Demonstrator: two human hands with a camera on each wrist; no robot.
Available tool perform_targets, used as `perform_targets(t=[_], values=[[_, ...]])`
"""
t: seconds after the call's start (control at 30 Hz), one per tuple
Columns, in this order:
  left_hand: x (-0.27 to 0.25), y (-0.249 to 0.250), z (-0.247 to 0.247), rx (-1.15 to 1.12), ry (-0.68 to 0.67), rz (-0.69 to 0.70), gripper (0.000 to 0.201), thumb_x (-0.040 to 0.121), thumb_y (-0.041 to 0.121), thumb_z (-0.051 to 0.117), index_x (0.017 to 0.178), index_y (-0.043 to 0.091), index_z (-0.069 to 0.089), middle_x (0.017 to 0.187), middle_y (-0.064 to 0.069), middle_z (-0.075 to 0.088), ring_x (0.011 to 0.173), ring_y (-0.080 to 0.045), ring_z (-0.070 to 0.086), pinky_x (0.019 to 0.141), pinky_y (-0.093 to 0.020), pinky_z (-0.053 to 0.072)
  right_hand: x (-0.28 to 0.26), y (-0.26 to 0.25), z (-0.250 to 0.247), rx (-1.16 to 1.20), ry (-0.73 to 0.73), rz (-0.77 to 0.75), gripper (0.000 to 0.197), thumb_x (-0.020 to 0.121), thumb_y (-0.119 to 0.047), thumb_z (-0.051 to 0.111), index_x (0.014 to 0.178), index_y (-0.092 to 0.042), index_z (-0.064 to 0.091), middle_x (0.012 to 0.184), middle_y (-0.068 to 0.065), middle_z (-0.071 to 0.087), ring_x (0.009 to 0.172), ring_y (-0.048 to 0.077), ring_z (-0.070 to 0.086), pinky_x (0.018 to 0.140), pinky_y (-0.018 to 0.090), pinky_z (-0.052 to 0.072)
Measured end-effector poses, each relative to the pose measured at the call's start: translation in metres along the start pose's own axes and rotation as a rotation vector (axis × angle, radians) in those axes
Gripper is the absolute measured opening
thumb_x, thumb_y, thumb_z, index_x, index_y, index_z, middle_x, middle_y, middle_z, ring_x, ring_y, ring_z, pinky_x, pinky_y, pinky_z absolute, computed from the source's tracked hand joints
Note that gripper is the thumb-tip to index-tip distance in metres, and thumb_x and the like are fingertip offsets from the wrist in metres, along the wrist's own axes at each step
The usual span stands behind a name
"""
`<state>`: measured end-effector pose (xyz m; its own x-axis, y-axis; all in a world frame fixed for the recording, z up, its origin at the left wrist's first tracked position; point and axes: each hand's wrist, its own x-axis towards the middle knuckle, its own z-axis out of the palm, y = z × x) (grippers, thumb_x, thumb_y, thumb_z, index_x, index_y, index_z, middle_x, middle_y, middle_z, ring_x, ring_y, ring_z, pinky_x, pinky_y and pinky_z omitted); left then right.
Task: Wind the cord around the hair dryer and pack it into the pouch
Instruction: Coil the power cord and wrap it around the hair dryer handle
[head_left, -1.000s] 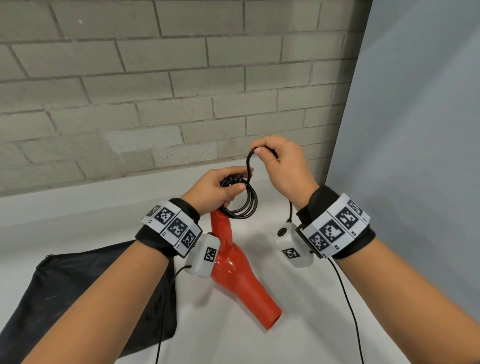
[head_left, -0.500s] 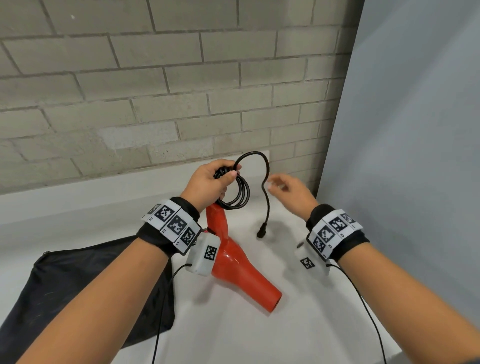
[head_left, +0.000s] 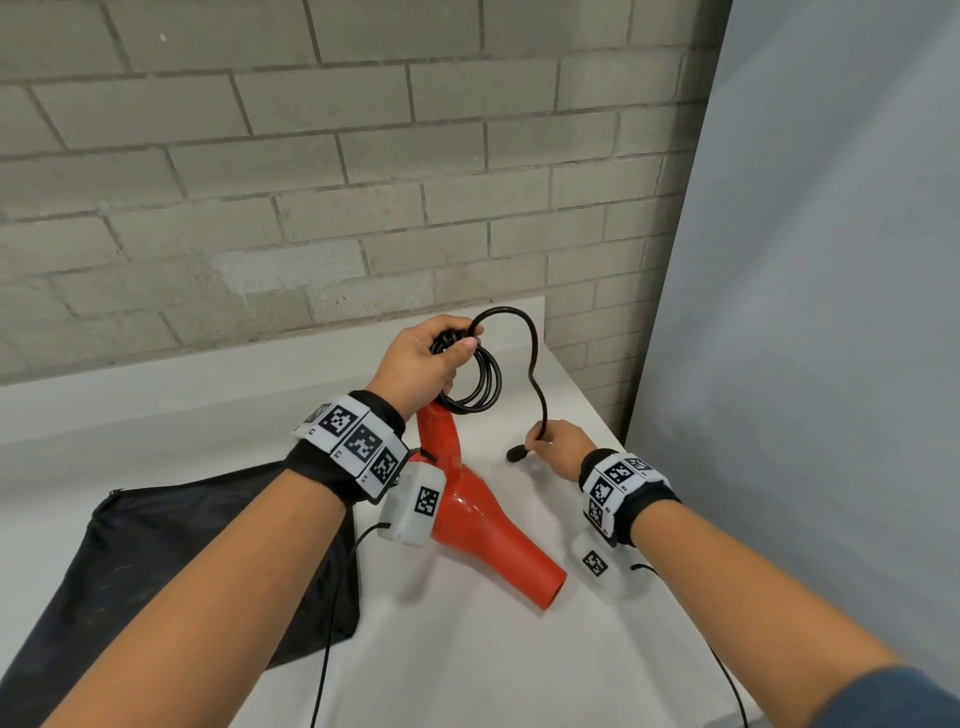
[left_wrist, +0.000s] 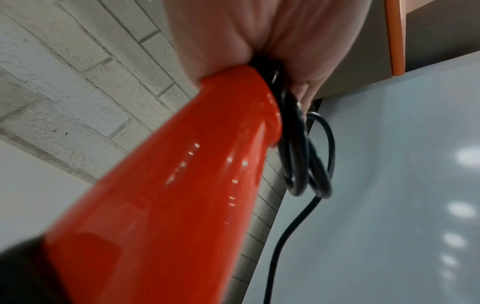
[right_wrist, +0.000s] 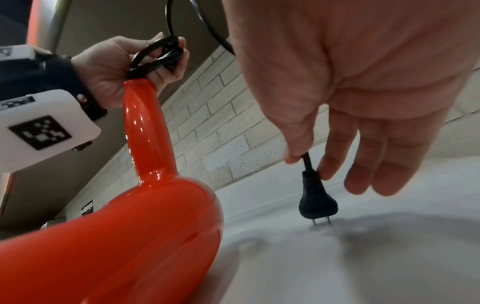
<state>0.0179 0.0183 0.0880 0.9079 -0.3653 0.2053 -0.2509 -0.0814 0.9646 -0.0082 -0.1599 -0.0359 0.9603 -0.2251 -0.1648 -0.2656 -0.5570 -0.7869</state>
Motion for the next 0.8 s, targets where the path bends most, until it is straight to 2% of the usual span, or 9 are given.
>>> perform_targets(t=[0.07, 0.17, 0.3, 0.43, 0.53, 0.63, 0.7, 0.73, 0.8], values=[[-0.001, 0.000, -0.001, -0.011, 0.006, 0.004, 0.018, 0.089, 0.005, 0.052, 0.105, 0.006, 0.060, 0.082, 0.004, 0.061, 0.035, -0.002, 0.036, 0.040, -0.014, 0.036, 0.001, -0.001, -0.001, 0.108, 0.062, 0.029, 0.026, 0.092, -0.011, 0.043, 0.068, -0.018, 0.048, 0.093, 0.013, 0.057, 0.081, 0.024, 0.057, 0.061, 0.024, 0.043], [-0.003, -0.001, -0.001, -0.022, 0.004, 0.019, 0.017, 0.090, 0.007, 0.050, 0.089, 0.019, 0.061, 0.081, -0.003, 0.058, 0.035, -0.002, 0.034, 0.040, -0.014, 0.035, -0.003, -0.012, -0.011, 0.248, 0.181, 0.000, 0.024, 0.095, -0.009, 0.039, 0.072, -0.015, 0.045, 0.091, 0.018, 0.057, 0.072, 0.026, 0.060, 0.064, 0.029, 0.051], [-0.004, 0.000, 0.001, -0.042, 0.009, 0.027, 0.019, 0.091, 0.008, 0.049, 0.085, 0.022, 0.060, 0.080, -0.007, 0.052, 0.036, -0.002, 0.033, 0.041, -0.015, 0.034, -0.017, -0.042, -0.039, 0.491, 0.296, -0.117, 0.031, 0.090, 0.004, 0.045, 0.069, -0.018, 0.041, 0.083, 0.011, 0.051, 0.061, 0.020, 0.061, 0.047, 0.011, 0.050], [-0.004, 0.000, 0.002, -0.045, 0.024, 0.028, 0.016, 0.092, 0.009, 0.047, 0.091, 0.018, 0.060, 0.069, 0.002, 0.050, 0.037, -0.001, 0.035, 0.041, -0.014, 0.035, -0.043, -0.076, -0.064, 0.662, 0.526, -0.359, 0.032, 0.090, 0.005, 0.044, 0.072, -0.021, 0.040, 0.077, 0.005, 0.053, 0.045, -0.003, 0.062, 0.050, 0.006, 0.048], [-0.004, 0.000, 0.002, 0.010, 0.040, 0.039, 0.015, 0.092, 0.011, 0.047, 0.096, 0.015, 0.061, 0.069, 0.004, 0.049, 0.038, -0.001, 0.039, 0.041, -0.013, 0.037, -0.063, -0.092, -0.064, 0.745, 0.462, -0.536, 0.031, 0.090, 0.007, 0.043, 0.076, -0.020, 0.040, 0.077, 0.004, 0.054, 0.051, 0.000, 0.063, 0.057, 0.012, 0.053], [-0.005, 0.003, 0.003, 0.058, 0.051, 0.044, 0.020, 0.093, 0.014, 0.046, 0.106, 0.009, 0.060, 0.073, 0.004, 0.051, 0.033, -0.002, 0.041, 0.038, -0.010, 0.036, -0.072, -0.097, -0.050, 0.679, 0.349, -0.580, 0.030, 0.089, 0.006, 0.047, 0.077, -0.021, 0.042, 0.076, 0.001, 0.052, 0.057, 0.008, 0.063, 0.064, 0.024, 0.054], [-0.006, 0.004, 0.003, 0.066, 0.047, 0.050, 0.018, 0.093, 0.016, 0.045, 0.104, 0.011, 0.059, 0.078, 0.003, 0.052, 0.033, -0.001, 0.043, 0.038, -0.010, 0.036, -0.073, -0.097, -0.039, 0.605, 0.333, -0.597, 0.032, 0.085, 0.006, 0.052, 0.076, -0.024, 0.045, 0.075, -0.001, 0.053, 0.067, 0.018, 0.063, 0.070, 0.031, 0.055], [-0.006, 0.004, 0.003, 0.066, 0.044, 0.053, 0.017, 0.093, 0.016, 0.045, 0.103, 0.013, 0.059, 0.080, 0.002, 0.053, 0.034, -0.001, 0.044, 0.038, -0.010, 0.036, -0.073, -0.095, -0.035, 0.559, 0.338, -0.605, 0.033, 0.083, 0.005, 0.056, 0.074, -0.026, 0.046, 0.074, -0.002, 0.055, 0.070, 0.020, 0.062, 0.071, 0.031, 0.055], [-0.007, 0.004, 0.002, 0.064, 0.037, 0.053, 0.016, 0.093, 0.017, 0.045, 0.101, 0.014, 0.059, 0.083, 0.001, 0.052, 0.036, 0.000, 0.046, 0.039, -0.010, 0.037, -0.071, -0.094, -0.029, 0.482, 0.357, -0.599, 0.035, 0.079, 0.002, 0.062, 0.070, -0.028, 0.046, 0.071, -0.003, 0.056, 0.069, 0.014, 0.061, 0.066, 0.019, 0.053]])
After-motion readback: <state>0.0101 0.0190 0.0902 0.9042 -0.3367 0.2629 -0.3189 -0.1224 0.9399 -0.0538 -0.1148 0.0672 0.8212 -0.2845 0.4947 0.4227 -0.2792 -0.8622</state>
